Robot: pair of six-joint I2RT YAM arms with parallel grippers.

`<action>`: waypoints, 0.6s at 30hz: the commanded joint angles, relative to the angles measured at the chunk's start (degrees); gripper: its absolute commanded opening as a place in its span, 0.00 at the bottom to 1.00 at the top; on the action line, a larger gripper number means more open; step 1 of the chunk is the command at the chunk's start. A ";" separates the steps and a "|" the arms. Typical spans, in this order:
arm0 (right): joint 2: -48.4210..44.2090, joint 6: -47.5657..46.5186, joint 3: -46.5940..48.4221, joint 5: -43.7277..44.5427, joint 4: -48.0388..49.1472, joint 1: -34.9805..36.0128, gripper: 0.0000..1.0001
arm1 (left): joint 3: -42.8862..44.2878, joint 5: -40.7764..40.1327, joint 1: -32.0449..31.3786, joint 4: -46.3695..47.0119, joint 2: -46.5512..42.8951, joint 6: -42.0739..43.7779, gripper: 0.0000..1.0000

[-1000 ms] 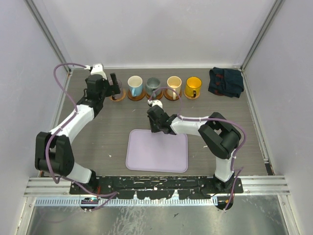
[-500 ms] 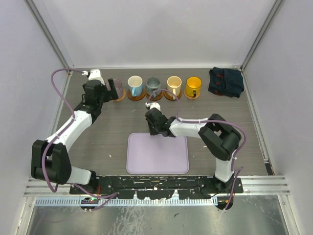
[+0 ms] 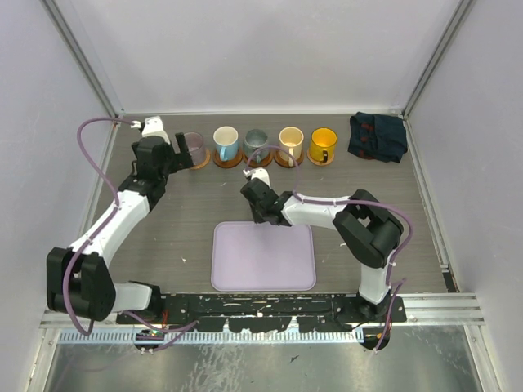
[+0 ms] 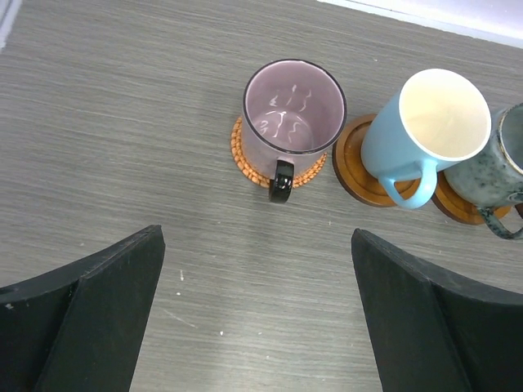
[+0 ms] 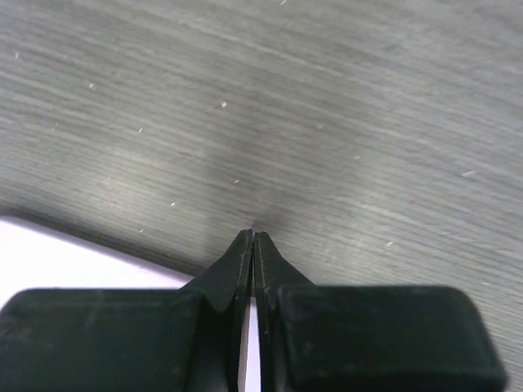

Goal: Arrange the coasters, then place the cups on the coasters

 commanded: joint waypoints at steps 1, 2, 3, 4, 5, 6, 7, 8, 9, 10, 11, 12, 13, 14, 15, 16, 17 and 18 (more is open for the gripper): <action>-6.78 -2.79 2.41 6.07 0.45 -1.90 0.11 | -0.73 -2.67 0.28 -0.84 -6.52 0.82 0.98; -8.30 -2.93 1.78 6.77 0.95 -2.66 0.11 | -1.10 -2.81 0.28 -1.25 -7.38 0.68 0.98; -9.77 -2.95 0.85 7.34 1.49 -3.47 0.11 | -1.41 -2.81 0.32 -1.73 -8.29 0.43 0.98; -11.39 -2.86 -0.26 7.71 2.12 -4.47 0.12 | -1.74 -2.85 0.28 -2.36 -9.10 0.17 0.98; -13.29 -2.65 -1.76 8.10 2.83 -5.68 0.12 | -1.99 -2.87 0.28 -3.11 -10.05 -0.25 0.98; -15.16 -2.42 -3.64 8.24 3.76 -6.90 0.12 | -2.28 -2.82 0.32 -3.95 -10.99 -0.57 0.98; -17.50 -2.09 -5.63 8.25 4.88 -8.99 0.13 | -2.44 -2.69 0.28 -5.02 -11.82 -1.03 0.98; -19.72 -1.82 -7.91 8.19 6.17 -10.14 0.13 | -2.79 -2.56 0.28 -5.73 -12.73 -1.44 0.98; -22.35 -1.62 -10.30 8.29 7.45 -11.78 0.14 | -3.10 -2.26 0.28 -6.32 -13.61 -2.01 0.98; -24.93 -1.56 -12.45 8.75 8.63 -13.45 0.15 | -3.46 -1.95 0.28 -6.92 -14.39 -2.55 0.98; -27.40 -1.48 -14.41 9.33 9.45 -15.42 0.16 | -3.81 -1.66 0.30 -7.51 -15.21 -2.96 0.98; -29.97 -1.41 -16.23 9.84 10.27 -17.02 0.17 | -4.11 -1.27 0.30 -8.13 -16.00 -3.27 0.98; -32.34 -1.38 -18.03 10.32 11.00 -18.58 0.18 | -4.39 -1.02 0.28 -8.81 -16.74 -3.60 0.98; -34.54 -1.38 -19.52 10.83 11.49 -19.99 0.19 | -4.71 -0.56 0.25 -9.44 -17.58 -3.76 0.98; -36.62 -1.30 -20.87 11.41 11.96 -21.38 0.20 | -4.97 -0.01 0.21 -10.08 -18.32 -3.73 0.98; -38.43 -1.21 -22.08 12.09 12.26 -22.72 0.22 | -5.43 0.27 0.19 -10.71 -19.11 -3.70 0.98; -40.43 -1.16 -23.17 12.68 12.49 -23.90 0.23 | -5.80 0.42 0.20 -11.14 -19.80 -3.75 0.98; -42.71 -1.12 -24.19 13.31 12.71 -24.98 0.25 | -6.32 0.40 0.21 -11.38 -20.66 -3.70 0.98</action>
